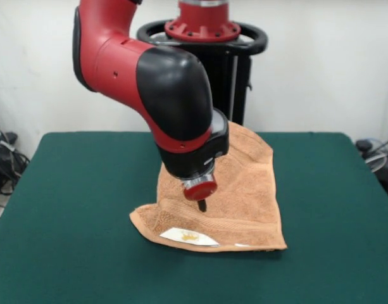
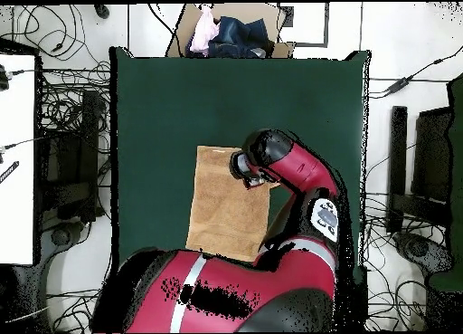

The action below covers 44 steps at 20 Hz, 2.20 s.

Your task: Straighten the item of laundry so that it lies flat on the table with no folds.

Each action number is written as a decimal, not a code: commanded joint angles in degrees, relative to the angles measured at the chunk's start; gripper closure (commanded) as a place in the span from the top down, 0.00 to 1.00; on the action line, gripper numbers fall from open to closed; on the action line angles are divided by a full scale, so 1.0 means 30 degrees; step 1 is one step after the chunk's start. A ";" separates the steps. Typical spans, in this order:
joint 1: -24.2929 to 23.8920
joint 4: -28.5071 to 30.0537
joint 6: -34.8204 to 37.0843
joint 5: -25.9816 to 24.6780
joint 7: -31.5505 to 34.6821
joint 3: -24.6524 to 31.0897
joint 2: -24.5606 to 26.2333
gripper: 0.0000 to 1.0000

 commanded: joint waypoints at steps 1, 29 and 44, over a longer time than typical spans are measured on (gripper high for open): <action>0.0583 -0.2732 0.2293 -0.0894 0.3090 0.0241 0.0171 1.00; -0.0068 -0.6032 0.2129 -0.0739 0.2327 0.0652 0.2303 1.00; -0.0498 -0.4395 0.0778 -0.0638 0.1591 0.1503 0.2377 1.00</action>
